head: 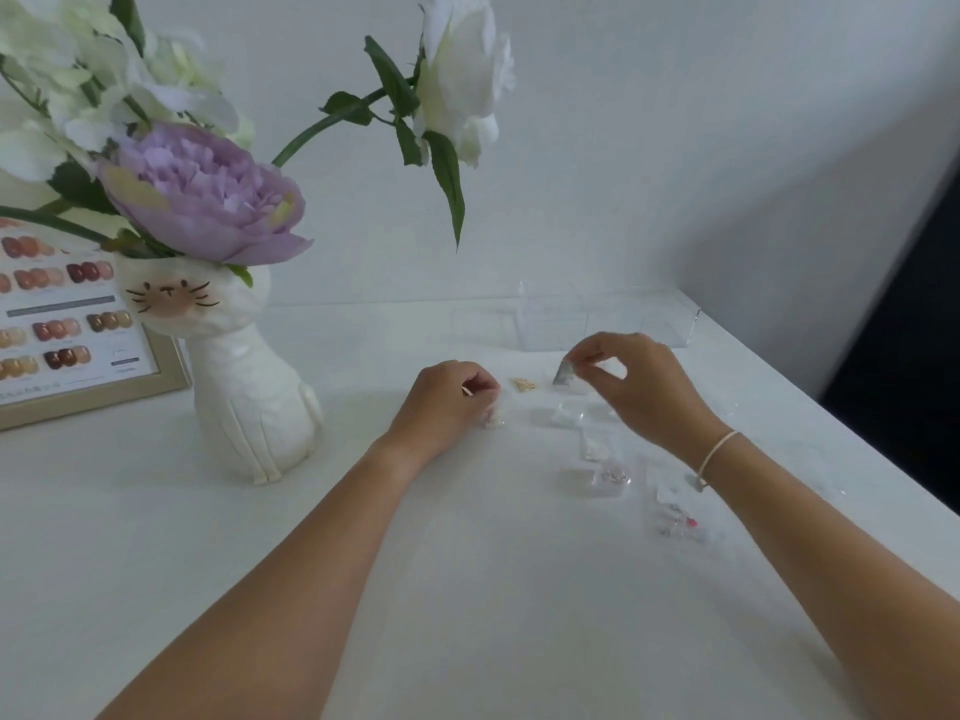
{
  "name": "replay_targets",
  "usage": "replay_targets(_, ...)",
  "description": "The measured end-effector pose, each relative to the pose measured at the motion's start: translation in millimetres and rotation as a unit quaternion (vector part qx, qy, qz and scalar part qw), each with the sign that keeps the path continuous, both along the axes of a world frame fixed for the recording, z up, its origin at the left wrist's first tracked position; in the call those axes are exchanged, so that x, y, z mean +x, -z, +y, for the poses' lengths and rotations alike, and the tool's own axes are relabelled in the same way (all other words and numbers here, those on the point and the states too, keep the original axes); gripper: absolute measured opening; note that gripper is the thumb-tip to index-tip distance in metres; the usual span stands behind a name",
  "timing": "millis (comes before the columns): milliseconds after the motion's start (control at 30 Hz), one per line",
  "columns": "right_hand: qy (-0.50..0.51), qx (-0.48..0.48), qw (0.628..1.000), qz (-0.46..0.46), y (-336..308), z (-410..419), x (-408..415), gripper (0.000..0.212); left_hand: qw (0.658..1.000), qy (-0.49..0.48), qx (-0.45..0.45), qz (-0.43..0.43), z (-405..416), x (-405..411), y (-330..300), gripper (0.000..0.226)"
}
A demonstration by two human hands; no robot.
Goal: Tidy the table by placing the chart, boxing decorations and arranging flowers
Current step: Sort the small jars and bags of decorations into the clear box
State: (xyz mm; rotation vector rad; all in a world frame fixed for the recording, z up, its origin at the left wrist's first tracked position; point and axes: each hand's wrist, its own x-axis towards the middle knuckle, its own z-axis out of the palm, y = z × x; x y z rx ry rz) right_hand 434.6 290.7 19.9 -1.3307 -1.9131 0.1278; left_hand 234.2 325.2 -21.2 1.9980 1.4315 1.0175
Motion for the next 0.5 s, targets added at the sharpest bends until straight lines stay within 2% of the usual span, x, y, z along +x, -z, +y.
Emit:
replay_targets(300, 0.021, -0.047, 0.983, 0.174, -24.3, 69.0, 35.6, 0.022, 0.995, -0.014, 0.085, -0.043, 48.1, 30.0, -37.9, 0.014)
replay_targets(400, 0.028, -0.056, 0.978, 0.197, -25.8, 94.6, 43.9, 0.026, 0.993, -0.008, 0.102, -0.059, 72.4, 44.7, -50.8, 0.015)
replay_targets(500, 0.041, -0.061, 0.981, 0.178, -25.2, 113.4, 49.2, 0.034, 0.992, -0.008, 0.112, -0.054, 97.2, 58.2, -58.8, 0.016)
